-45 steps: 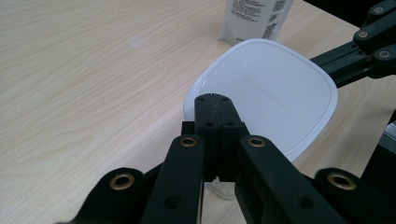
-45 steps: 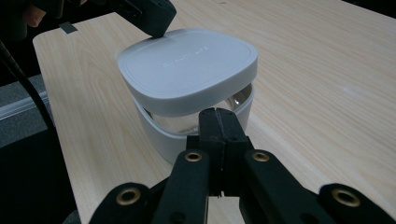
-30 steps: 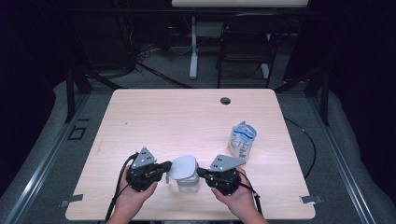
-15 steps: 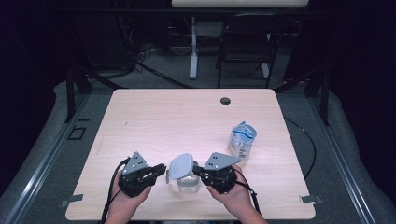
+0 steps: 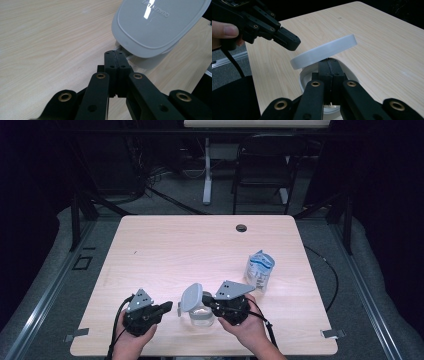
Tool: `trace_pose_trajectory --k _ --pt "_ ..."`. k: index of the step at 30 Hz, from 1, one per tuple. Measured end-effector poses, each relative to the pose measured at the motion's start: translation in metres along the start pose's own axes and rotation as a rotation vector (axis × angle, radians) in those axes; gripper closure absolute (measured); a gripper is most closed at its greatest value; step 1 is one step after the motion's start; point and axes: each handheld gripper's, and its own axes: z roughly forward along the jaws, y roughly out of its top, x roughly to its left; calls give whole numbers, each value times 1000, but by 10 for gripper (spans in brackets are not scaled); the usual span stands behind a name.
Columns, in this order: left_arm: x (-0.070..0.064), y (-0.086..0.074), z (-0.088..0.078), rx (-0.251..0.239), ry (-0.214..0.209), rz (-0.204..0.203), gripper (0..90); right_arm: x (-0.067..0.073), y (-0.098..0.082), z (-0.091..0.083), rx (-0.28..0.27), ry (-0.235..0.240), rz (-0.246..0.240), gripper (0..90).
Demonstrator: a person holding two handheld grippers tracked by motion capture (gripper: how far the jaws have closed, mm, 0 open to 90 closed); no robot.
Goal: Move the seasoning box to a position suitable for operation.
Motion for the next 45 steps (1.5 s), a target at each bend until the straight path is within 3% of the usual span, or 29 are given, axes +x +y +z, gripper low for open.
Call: trace_pose_trajectory --k 29,45 --pt "12 -13 -5 9 14 -35 900 17 33 10 -43 42 -55 900" --pt "17 -19 -5 -7 5 -56 863 5 23 -1 -40 2 -37 857"
